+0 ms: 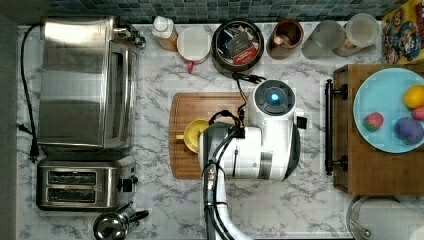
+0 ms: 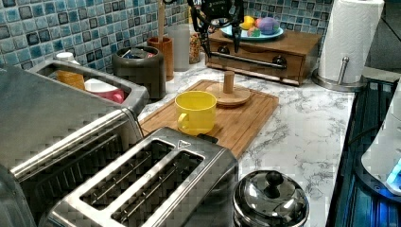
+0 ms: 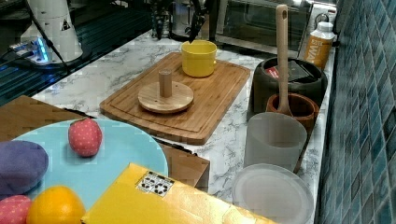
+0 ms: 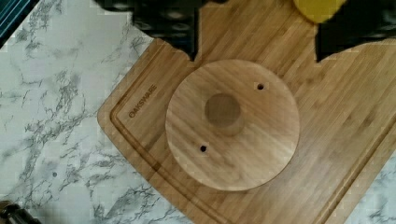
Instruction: Open the lid of the tea container.
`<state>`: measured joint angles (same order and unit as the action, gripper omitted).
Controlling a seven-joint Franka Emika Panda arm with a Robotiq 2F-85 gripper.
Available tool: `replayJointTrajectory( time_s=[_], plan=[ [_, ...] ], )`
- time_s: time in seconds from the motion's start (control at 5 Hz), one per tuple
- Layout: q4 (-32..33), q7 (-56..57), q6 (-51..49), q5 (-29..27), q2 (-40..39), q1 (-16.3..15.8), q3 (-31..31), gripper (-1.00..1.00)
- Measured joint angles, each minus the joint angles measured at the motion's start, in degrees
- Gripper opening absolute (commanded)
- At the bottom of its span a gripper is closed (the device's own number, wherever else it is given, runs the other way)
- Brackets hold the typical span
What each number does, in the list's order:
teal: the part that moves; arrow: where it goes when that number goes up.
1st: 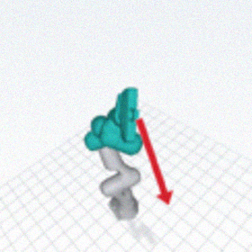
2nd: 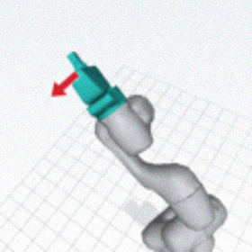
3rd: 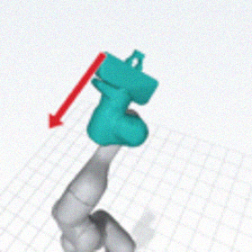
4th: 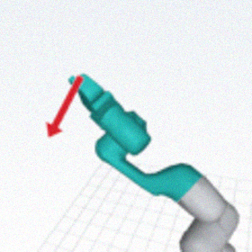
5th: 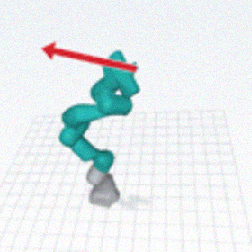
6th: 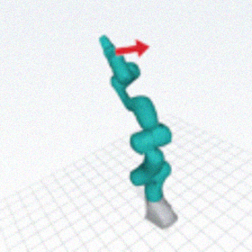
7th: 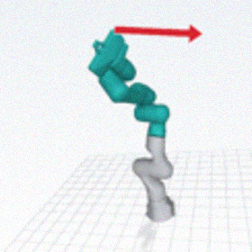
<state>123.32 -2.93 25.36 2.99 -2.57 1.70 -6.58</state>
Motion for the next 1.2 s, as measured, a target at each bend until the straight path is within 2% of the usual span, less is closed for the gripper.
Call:
replayJointTrajectory(
  time_s=[0.4,0.8,1.2],
  plan=[
    [3.8,-0.3,3.2,0.0,1.6,3.1,-1.2,1.00],
    [6.9,-0.4,13.8,1.3,2.5,3.5,-1.3,1.00],
    [6.9,-0.6,15.3,2.0,-1.1,3.3,-0.8,1.00]
  ],
)
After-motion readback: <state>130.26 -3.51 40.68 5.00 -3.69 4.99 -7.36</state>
